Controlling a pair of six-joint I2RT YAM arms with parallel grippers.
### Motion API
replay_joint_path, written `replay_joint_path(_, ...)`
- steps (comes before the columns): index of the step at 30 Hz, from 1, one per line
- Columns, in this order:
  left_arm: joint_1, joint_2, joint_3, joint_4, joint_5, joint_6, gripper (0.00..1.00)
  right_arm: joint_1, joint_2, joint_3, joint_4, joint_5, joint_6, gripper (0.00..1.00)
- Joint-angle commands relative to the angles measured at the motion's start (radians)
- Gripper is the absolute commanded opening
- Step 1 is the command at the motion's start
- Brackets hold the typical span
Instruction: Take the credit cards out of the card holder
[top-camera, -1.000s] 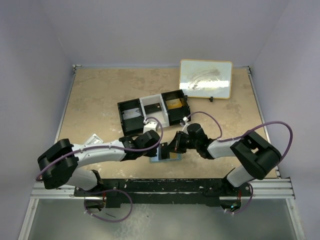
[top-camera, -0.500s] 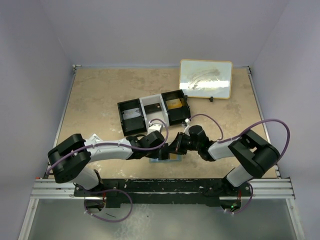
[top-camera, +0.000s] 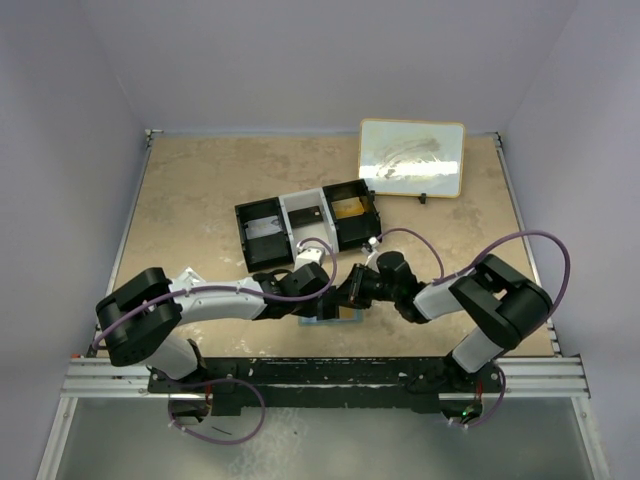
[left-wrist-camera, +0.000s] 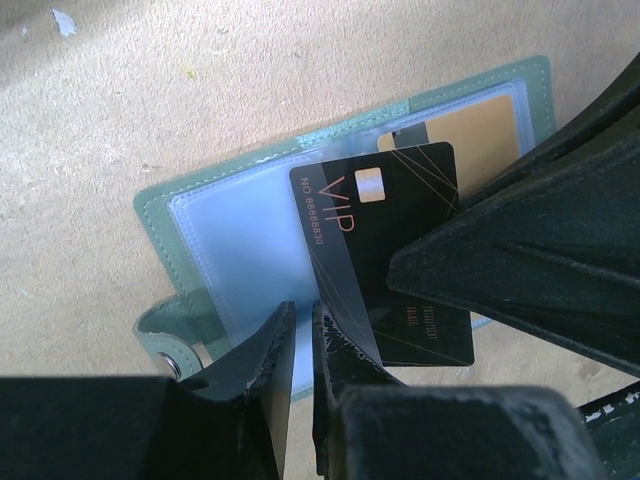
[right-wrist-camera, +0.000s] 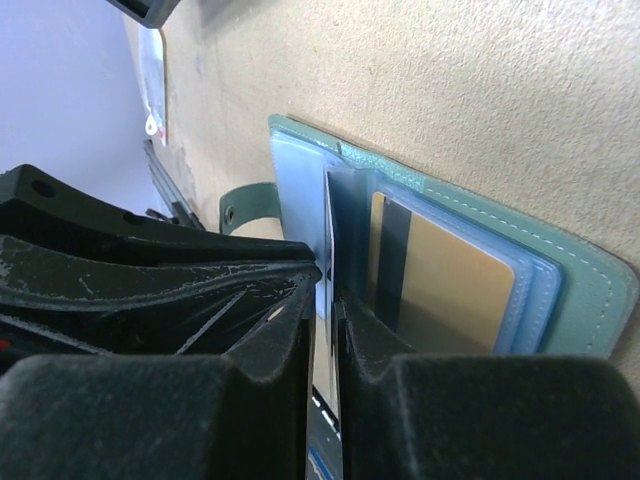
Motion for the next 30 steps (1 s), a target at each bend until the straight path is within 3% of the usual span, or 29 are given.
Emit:
replay_joint_path(1,-0.005,0.008,0.004,-0.017,-0.019,-0.018,0.09,0.001,0.001,-0.018,0.095,-0.023,0.018,0.14)
replay_joint_path(6,-0.005,0.007,0.005,-0.023,-0.024,-0.015,0.09,0.001,-0.008,-0.022,0.091,-0.014,0.016,0.05)
replay_joint_path(10,-0.005,0.003,0.002,-0.029,-0.029,-0.017,0.09,0.001,-0.052,-0.021,-0.009,0.002,-0.009,0.0)
replay_joint_path(18,-0.004,-0.014,0.003,-0.025,-0.028,-0.021,0.08,0.001,-0.213,-0.016,-0.219,0.086,-0.052,0.01)
replay_joint_path(30,-0.006,-0.008,0.014,-0.028,-0.018,-0.013,0.08,0.001,-0.123,-0.001,-0.129,0.079,-0.045,0.13)
